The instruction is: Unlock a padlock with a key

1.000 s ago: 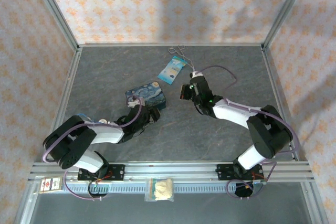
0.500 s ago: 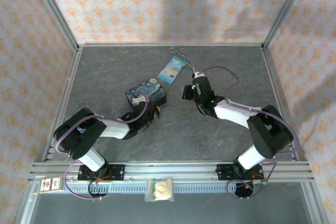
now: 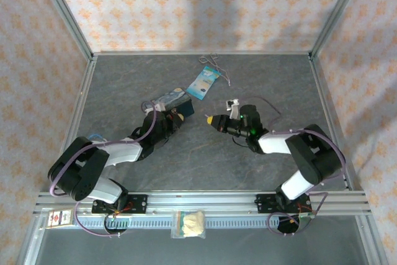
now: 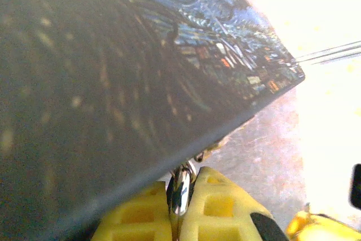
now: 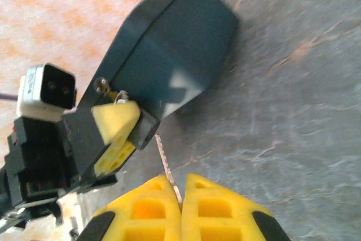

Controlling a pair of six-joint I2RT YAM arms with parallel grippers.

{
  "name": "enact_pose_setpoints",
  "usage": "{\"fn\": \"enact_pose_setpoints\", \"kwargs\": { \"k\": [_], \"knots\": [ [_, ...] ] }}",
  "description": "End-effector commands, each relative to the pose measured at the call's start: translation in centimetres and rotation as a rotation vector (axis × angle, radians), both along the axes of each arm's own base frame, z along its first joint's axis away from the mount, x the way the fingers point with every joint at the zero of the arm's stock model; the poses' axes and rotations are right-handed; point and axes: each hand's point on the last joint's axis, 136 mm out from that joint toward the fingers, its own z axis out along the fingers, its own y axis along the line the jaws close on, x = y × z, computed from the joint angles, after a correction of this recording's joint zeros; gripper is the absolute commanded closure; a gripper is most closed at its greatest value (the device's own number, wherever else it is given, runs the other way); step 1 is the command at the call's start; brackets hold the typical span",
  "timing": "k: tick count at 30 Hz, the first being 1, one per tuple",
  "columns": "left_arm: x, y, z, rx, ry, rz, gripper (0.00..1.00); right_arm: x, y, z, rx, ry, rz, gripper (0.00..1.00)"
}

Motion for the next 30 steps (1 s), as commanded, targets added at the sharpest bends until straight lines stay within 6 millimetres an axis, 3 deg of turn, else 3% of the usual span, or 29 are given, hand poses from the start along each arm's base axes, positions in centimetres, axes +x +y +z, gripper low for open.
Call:
{"fn": "enact_pose_setpoints", "kwargs": {
  "k": [1, 9, 16, 30],
  "knots": [
    [0.6, -1.1, 3.8, -0.111, -0.104, -0.029, 1.00, -1.4, 2.0, 4.4, 0.223, -0.063, 0.117, 1.00],
    [0.4, -1.9, 4.3, -0.206, -0.134, -0.057, 1.00, -2.1, 4.3, 4.1, 0.371, -0.007, 0.200, 1.00],
    [0.5, -2.3, 4.4, -0.248, -0.140, -0.066, 1.00, -2.4, 6.2, 2.9, 0.372, 0.024, 0.225, 1.00],
    [0.1, -1.8, 4.5, -0.270, -0.143, -0.043, 1.00, -1.3, 5.6, 0.9, 0.330, 0.039, 0.138, 1.00]
  ]
}}
